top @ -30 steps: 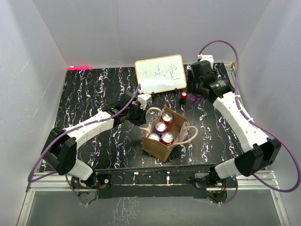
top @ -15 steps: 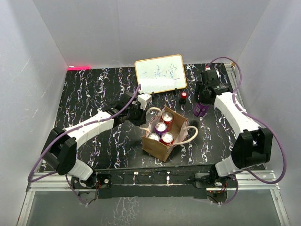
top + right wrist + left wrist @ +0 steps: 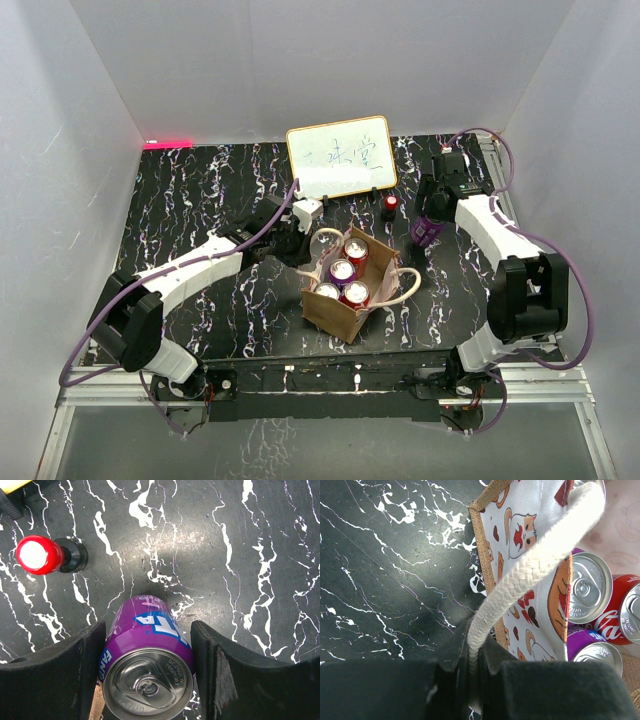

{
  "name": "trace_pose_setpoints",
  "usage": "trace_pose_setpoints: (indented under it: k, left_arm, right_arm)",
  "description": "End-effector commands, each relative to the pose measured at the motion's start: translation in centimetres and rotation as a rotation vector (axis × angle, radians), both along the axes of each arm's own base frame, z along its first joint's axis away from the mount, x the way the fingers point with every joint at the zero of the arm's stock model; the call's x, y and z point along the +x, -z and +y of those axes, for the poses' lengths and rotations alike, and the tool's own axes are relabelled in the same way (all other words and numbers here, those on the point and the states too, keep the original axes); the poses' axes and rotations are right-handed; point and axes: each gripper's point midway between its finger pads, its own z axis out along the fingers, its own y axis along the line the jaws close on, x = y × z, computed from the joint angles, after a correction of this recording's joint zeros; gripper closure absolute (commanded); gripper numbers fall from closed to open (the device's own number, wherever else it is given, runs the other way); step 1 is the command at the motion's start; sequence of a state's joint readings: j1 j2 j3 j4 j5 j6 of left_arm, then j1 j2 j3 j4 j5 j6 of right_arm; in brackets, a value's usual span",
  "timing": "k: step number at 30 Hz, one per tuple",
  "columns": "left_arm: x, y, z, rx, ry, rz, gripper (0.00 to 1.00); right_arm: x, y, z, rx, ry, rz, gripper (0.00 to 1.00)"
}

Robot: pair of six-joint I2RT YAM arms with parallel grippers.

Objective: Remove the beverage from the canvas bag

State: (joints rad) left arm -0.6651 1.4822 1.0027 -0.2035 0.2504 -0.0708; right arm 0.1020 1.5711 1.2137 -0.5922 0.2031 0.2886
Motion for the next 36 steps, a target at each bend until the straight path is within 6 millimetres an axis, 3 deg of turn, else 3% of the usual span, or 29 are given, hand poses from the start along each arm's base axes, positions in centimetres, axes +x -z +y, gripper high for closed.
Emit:
trace_pose_setpoints:
  k: [1,14,22,28,36]
  left_arm:
    - [-0.3,-1.4,-0.7,-0.022,0.026,-0.008,1.0]
    - [-0.1,-1.0,-0.6,-0.006,0.018,-0.009,1.0]
    - [-0.2,-0.7,-0.6,0.001,0.021,-0.001,1.0]
    - [-0.1,-0.6,-0.6,0.004,0.02,-0.001,1.0]
    - [-0.1,-1.0,-0.5,0.003,0.015,-0.013,1.0]
  right_arm:
    - [3.0,-1.1,-0.5,-0.031,0.015,-0.097,0.93]
    - [2.8,2.5,-0.7,-0.058,0.0,-0.027,0.89]
    - [2.6,2.8,-0.3,-0.04,-0.019,-0.012,0.53]
    - [2.5,1.2,0.2,-0.015,-0.031,-0.046,0.29]
    - [1.0,-1.6,0.8,0.032,-0.046,-0.143,0.1]
